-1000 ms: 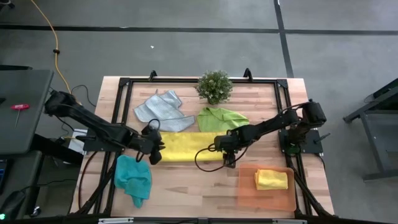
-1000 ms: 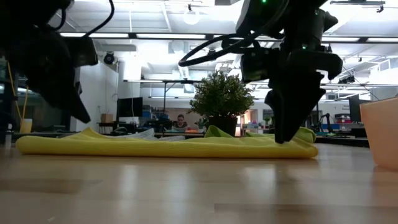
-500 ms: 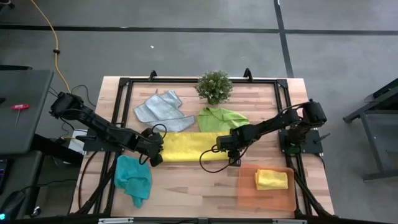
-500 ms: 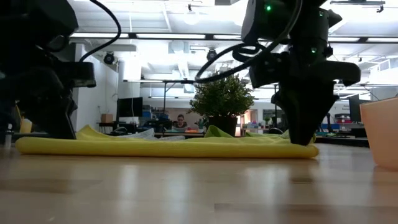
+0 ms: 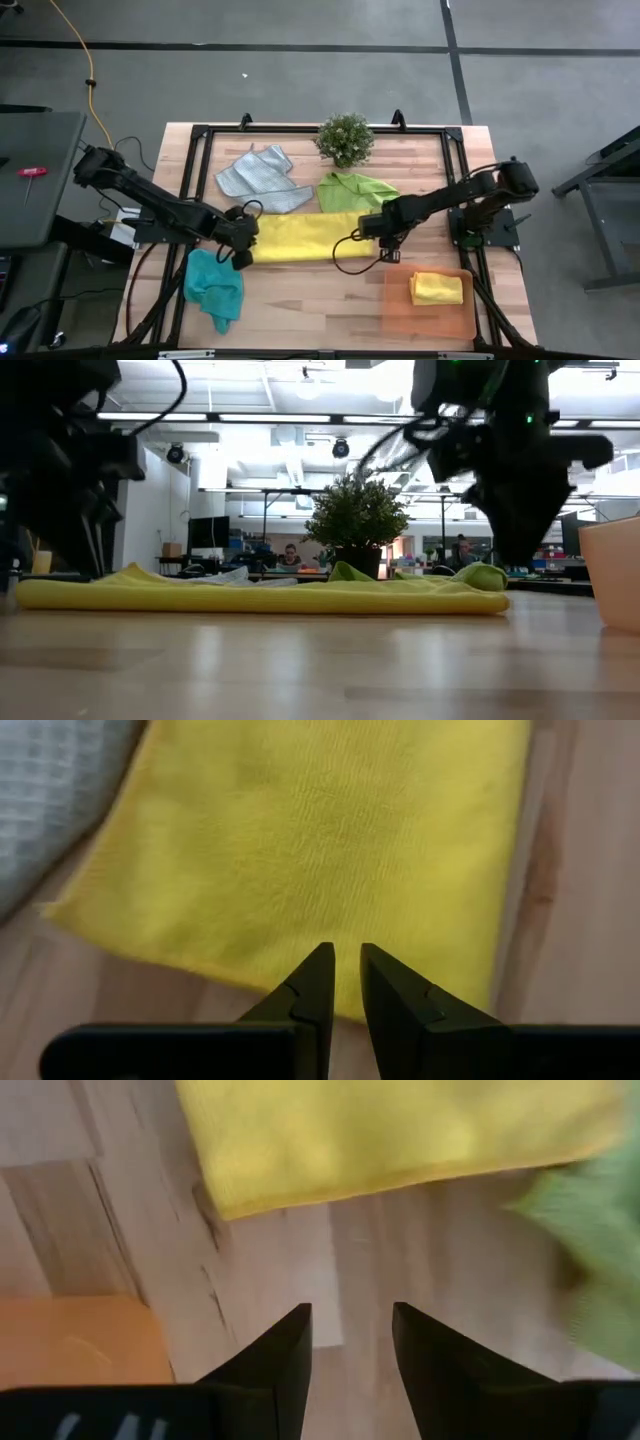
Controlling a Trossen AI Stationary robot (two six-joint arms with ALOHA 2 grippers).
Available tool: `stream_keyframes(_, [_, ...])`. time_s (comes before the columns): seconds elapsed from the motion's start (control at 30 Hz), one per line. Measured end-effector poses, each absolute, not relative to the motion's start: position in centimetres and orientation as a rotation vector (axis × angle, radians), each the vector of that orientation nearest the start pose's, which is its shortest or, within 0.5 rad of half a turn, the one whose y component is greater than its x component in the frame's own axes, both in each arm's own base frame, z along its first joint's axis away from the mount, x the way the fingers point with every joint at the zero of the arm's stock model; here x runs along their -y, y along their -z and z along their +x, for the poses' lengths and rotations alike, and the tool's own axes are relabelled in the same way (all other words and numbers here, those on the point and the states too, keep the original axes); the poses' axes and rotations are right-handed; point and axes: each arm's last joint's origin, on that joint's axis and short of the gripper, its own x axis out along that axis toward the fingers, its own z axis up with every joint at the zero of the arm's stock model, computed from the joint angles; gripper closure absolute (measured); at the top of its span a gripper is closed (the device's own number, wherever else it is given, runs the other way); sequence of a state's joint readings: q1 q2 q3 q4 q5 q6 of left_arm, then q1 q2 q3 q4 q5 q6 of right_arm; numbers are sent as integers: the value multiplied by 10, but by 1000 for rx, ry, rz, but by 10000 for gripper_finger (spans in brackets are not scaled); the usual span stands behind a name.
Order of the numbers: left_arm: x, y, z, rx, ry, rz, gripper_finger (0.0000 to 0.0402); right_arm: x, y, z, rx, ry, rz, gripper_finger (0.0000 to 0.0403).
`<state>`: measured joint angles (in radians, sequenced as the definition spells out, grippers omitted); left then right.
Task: Fold microfiber towels
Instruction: Fold the yellow microfiber towel
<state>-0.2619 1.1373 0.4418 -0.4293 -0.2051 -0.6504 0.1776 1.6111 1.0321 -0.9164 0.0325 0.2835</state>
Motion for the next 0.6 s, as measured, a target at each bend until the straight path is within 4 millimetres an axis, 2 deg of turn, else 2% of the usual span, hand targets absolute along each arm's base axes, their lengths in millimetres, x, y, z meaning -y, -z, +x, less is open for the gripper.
stream_keyframes(0.17, [41,-167,170,-979,-221,-379,358,-45,-213,265,-1354,124,97,272])
stream_keyframes(0.27, [49,-173,174,-944,-91,-453,358,-45,-224,263,-1284,109,108,272])
stream_keyframes(0.37, [59,-169,176,-986,21,-458,357,-45,-229,264,-1229,106,120,272])
stream_keyframes(0.6, [69,-145,177,-1137,-47,-397,343,-45,-231,266,-1201,121,144,272])
